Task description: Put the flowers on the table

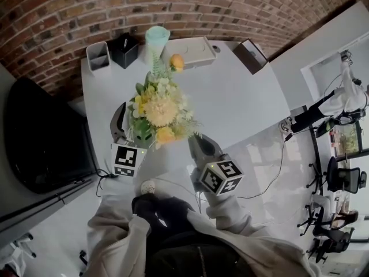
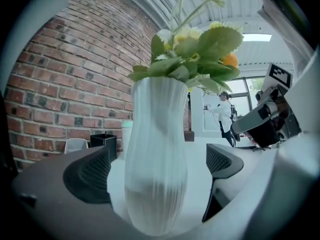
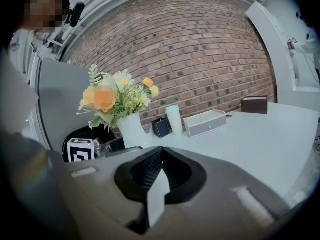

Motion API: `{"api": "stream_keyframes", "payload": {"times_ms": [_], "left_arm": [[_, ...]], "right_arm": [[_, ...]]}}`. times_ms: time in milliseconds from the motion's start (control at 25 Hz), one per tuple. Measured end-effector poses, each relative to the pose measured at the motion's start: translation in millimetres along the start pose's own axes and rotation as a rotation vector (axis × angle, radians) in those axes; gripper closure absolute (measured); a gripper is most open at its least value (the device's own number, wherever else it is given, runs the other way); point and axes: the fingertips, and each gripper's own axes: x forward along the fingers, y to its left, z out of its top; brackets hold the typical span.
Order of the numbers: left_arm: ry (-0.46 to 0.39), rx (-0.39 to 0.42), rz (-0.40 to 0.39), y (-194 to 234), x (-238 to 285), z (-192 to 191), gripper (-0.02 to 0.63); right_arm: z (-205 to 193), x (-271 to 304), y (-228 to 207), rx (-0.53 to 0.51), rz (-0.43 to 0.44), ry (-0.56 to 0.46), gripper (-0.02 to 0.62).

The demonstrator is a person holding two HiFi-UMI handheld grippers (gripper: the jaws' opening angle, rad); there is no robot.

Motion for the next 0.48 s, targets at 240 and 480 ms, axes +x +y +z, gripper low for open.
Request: {"api": "stream_keyframes", "payload": {"times_ms": [240,480], "left_arm": [[0.097,-0.017,-0.118,-22,-19,-10,0.032],[0.132,-0.028,-0.098,-31,-50,-6,0.034]], "right_arm": [[-2,-7,4,0.020,0.008,-0.015,0.596],[-5,-17,17,0.046,0.036,-0.039,0.596]]}}
